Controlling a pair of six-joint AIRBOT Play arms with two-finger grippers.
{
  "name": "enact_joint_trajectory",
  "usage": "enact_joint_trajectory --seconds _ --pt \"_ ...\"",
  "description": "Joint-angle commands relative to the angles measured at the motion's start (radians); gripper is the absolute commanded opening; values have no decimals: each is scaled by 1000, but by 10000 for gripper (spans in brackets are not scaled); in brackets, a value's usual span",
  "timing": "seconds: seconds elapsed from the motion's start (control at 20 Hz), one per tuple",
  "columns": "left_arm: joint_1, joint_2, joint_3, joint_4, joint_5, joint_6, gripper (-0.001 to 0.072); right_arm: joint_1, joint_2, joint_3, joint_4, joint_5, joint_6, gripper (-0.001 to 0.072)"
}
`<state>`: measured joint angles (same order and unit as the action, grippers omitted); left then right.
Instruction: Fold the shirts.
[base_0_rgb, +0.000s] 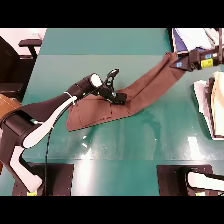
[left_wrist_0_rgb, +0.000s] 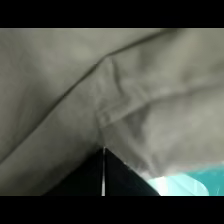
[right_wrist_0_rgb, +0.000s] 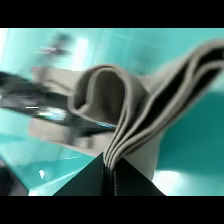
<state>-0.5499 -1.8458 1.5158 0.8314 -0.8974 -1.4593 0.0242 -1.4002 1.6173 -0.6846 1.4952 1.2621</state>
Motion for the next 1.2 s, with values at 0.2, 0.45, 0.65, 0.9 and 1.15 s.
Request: enact_joint_trajectory --seconds 0.2,0.45,0.65,0.9,1.15 --pt "-2 -29 28 2 22 -6 23 216 24 82 91 -64 32 17" --pt "122 111 82 74 -63 26 23 328 24 82 91 -150 31 17" --pt "335 362 82 196 -139 27 24 502 -32 82 92 -266 30 17" --pt "552 613 82 279 -141 27 24 841 -229 85 105 -524 -72 149" --pt "617 666 85 281 -178 27 24 904 -315 84 101 -433 -126 478"
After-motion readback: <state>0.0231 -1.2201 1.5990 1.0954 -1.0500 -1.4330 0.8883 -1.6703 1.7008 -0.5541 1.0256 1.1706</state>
